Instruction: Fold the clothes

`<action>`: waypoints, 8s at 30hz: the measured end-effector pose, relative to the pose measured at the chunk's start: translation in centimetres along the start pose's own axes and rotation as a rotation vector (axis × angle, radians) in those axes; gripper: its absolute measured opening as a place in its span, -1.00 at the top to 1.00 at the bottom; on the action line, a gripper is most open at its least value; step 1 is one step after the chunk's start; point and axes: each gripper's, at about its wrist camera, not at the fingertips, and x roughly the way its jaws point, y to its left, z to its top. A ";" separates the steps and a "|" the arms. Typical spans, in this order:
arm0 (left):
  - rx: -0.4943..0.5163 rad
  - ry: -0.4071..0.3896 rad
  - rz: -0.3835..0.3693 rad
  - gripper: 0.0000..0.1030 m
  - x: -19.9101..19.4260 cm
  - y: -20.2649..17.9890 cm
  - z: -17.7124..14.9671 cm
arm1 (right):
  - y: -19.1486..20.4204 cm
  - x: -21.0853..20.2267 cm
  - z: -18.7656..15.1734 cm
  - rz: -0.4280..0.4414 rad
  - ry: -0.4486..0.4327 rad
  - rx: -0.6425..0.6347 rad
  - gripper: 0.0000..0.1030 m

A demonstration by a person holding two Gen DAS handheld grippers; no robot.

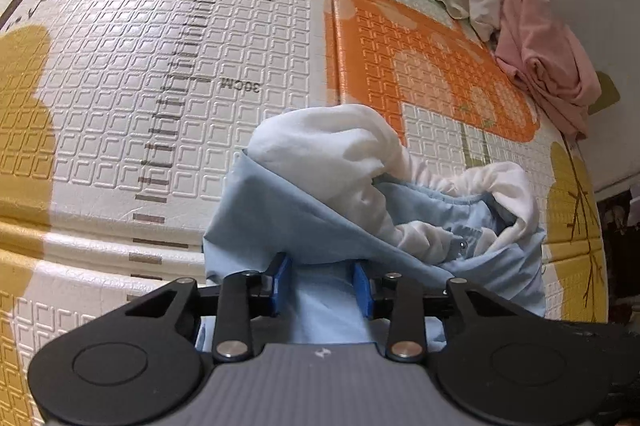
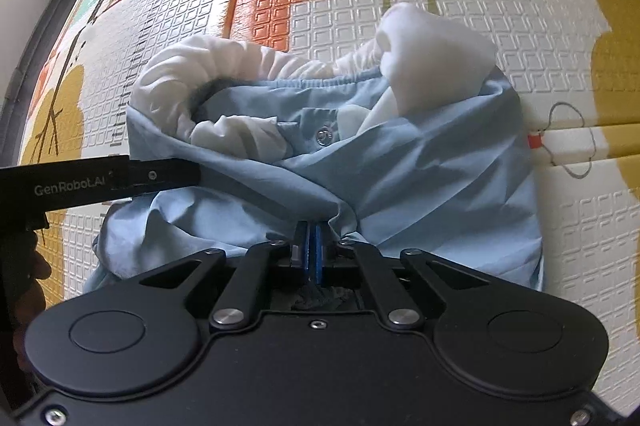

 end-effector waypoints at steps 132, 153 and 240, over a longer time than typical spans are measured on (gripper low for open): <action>0.107 0.162 0.067 -0.28 -7.9 4.8 -13.8 | -13.1 -8.7 -14.5 0.096 0.099 0.121 0.20; 0.054 0.214 0.060 0.36 -8.0 4.9 -13.1 | -11.7 -8.2 -14.1 0.147 0.099 0.082 0.81; 0.053 0.007 -0.191 0.68 -7.6 -4.0 -4.0 | -0.8 -1.7 -5.0 0.102 0.150 -0.013 0.94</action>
